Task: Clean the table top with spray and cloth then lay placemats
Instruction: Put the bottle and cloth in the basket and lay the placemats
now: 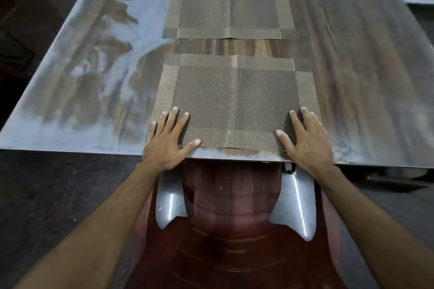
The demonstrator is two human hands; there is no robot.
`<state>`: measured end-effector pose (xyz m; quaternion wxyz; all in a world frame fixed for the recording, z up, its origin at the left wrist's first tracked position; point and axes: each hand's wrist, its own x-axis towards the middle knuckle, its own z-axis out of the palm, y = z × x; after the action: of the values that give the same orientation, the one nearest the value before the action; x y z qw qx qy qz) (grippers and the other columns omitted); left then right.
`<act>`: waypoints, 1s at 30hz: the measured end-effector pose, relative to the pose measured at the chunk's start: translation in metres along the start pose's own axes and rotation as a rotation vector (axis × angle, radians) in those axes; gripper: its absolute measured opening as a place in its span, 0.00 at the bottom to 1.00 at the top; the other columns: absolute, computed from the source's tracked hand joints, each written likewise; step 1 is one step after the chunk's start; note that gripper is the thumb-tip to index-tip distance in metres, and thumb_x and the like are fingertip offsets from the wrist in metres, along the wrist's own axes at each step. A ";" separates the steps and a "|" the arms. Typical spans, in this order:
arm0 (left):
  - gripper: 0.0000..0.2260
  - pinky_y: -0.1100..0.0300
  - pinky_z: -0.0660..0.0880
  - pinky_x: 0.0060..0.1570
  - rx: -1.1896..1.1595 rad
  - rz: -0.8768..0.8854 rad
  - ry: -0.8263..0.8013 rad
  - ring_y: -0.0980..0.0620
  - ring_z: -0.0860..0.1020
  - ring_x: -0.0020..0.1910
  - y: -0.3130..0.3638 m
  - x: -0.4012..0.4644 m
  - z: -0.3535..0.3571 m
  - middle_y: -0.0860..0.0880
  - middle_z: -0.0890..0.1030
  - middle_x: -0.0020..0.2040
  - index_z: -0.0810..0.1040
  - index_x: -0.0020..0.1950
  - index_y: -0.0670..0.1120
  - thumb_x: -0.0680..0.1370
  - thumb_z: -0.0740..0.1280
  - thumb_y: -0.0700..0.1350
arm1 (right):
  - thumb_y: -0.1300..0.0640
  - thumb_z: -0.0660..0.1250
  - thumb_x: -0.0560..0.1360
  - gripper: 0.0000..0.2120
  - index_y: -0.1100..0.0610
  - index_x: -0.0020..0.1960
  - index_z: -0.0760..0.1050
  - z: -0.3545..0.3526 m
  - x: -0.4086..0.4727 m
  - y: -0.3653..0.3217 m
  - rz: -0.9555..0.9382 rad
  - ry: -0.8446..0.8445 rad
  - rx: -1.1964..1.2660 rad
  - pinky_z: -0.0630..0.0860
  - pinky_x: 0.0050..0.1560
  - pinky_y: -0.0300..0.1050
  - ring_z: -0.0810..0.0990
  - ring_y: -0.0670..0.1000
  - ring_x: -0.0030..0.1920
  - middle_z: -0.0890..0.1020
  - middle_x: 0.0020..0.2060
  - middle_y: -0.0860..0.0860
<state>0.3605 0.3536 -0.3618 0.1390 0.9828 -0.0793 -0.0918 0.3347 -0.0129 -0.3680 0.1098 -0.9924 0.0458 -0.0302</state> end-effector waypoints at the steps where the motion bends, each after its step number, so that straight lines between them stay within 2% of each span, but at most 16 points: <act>1: 0.42 0.48 0.40 0.77 0.000 -0.003 0.004 0.51 0.41 0.80 0.000 0.000 0.000 0.56 0.41 0.82 0.46 0.81 0.60 0.71 0.46 0.77 | 0.30 0.48 0.77 0.40 0.56 0.78 0.63 0.000 0.000 0.000 -0.001 -0.008 0.005 0.59 0.76 0.60 0.58 0.60 0.78 0.60 0.78 0.59; 7: 0.42 0.48 0.39 0.77 -0.010 -0.026 0.031 0.52 0.40 0.80 -0.005 -0.005 0.003 0.56 0.41 0.81 0.46 0.81 0.60 0.71 0.47 0.77 | 0.29 0.45 0.75 0.42 0.54 0.80 0.57 0.003 0.001 -0.003 -0.023 -0.057 0.043 0.50 0.78 0.56 0.50 0.57 0.80 0.53 0.80 0.55; 16: 0.42 0.49 0.39 0.76 -0.006 -0.018 0.023 0.52 0.39 0.80 -0.013 -0.005 0.002 0.57 0.41 0.81 0.46 0.81 0.60 0.71 0.46 0.77 | 0.28 0.44 0.75 0.42 0.52 0.80 0.56 0.003 0.000 -0.004 -0.006 -0.064 0.060 0.47 0.79 0.54 0.48 0.54 0.80 0.52 0.80 0.54; 20: 0.43 0.47 0.39 0.76 -0.008 -0.032 -0.014 0.51 0.39 0.80 -0.006 -0.003 -0.003 0.54 0.40 0.82 0.46 0.81 0.58 0.70 0.45 0.77 | 0.29 0.43 0.76 0.39 0.49 0.81 0.53 0.000 -0.001 -0.007 0.002 -0.085 0.051 0.46 0.79 0.57 0.46 0.54 0.80 0.49 0.81 0.53; 23: 0.40 0.44 0.41 0.76 0.011 0.048 0.022 0.49 0.40 0.80 0.021 0.005 -0.011 0.51 0.41 0.82 0.47 0.81 0.58 0.72 0.45 0.75 | 0.31 0.41 0.77 0.35 0.45 0.81 0.50 -0.001 0.000 -0.016 -0.045 -0.119 0.048 0.44 0.79 0.59 0.42 0.53 0.80 0.47 0.81 0.50; 27: 0.37 0.42 0.42 0.76 0.105 0.222 -0.001 0.47 0.41 0.81 0.070 0.023 -0.002 0.50 0.41 0.82 0.44 0.81 0.59 0.75 0.41 0.72 | 0.29 0.39 0.77 0.36 0.43 0.81 0.48 0.001 0.006 -0.033 -0.102 -0.168 0.003 0.41 0.78 0.59 0.41 0.54 0.80 0.45 0.81 0.50; 30: 0.34 0.39 0.45 0.77 0.152 0.230 -0.043 0.46 0.43 0.81 0.077 0.034 0.012 0.51 0.42 0.82 0.43 0.81 0.60 0.76 0.37 0.70 | 0.28 0.39 0.76 0.37 0.42 0.80 0.47 0.003 0.008 -0.036 -0.105 -0.181 -0.020 0.40 0.77 0.60 0.41 0.54 0.80 0.45 0.81 0.50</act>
<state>0.3809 0.2716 -0.3562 0.0719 0.9728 -0.2010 -0.0901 0.3457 0.0219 -0.3631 0.1018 -0.9932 -0.0159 0.0541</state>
